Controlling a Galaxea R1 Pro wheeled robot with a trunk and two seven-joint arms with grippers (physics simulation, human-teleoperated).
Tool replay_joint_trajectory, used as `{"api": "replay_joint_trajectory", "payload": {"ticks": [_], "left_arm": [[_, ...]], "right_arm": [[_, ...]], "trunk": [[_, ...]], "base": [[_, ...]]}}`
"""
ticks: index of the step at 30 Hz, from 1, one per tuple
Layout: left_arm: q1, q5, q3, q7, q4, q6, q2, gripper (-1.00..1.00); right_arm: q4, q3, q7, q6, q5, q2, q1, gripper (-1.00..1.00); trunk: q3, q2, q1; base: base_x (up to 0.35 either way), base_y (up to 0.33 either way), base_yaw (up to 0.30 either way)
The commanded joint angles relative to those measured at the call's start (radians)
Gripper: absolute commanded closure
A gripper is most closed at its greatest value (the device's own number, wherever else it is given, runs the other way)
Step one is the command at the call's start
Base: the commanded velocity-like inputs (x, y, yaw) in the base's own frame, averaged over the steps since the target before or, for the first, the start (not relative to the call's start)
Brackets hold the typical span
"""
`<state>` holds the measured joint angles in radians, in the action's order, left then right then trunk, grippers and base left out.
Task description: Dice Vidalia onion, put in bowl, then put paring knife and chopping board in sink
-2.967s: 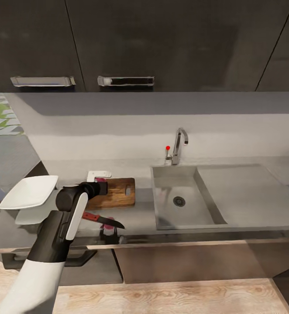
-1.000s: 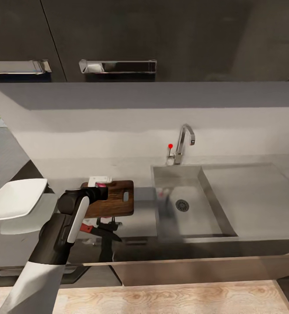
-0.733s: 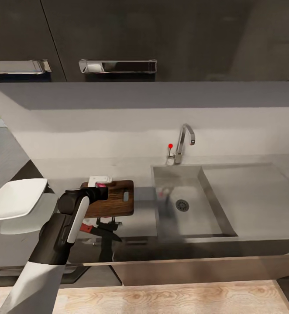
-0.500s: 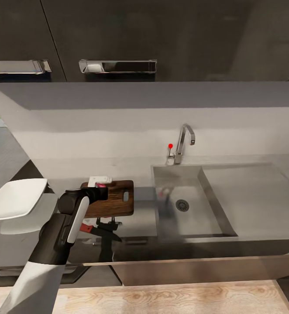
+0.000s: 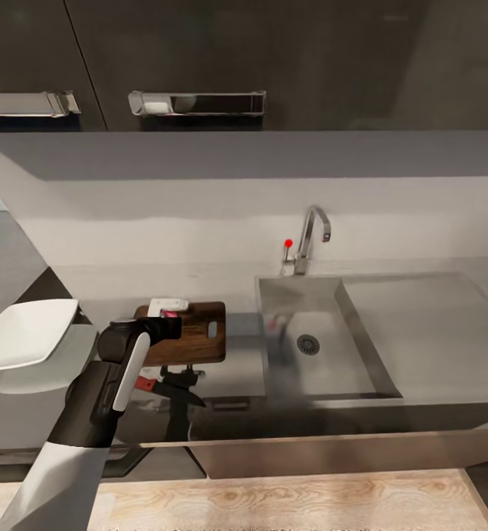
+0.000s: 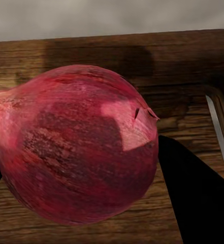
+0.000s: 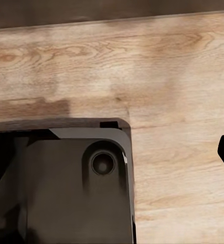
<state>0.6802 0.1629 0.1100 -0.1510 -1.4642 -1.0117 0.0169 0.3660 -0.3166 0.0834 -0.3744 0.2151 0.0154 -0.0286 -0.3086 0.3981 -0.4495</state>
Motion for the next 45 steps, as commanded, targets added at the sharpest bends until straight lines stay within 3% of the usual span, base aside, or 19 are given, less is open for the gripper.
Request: {"api": "replay_joint_trajectory", "payload": {"ticks": [1, 45], "left_arm": [[0.001, 0.010, 0.000, -0.009, -0.001, -0.004, 0.000, 1.00], [0.001, 0.009, 0.000, -0.009, -0.001, -0.003, 0.000, 1.00]], "right_arm": [[0.000, -0.009, 0.007, -0.003, 0.006, 0.001, -0.001, -1.00], [0.001, -0.009, 0.007, -0.003, 0.006, 0.002, -0.001, -1.00]], "trunk": [[-0.003, 0.002, 0.000], [-0.013, 0.002, 0.000]], "base": [[0.000, 0.000, 0.000], [-0.015, 0.007, 0.000]]}}
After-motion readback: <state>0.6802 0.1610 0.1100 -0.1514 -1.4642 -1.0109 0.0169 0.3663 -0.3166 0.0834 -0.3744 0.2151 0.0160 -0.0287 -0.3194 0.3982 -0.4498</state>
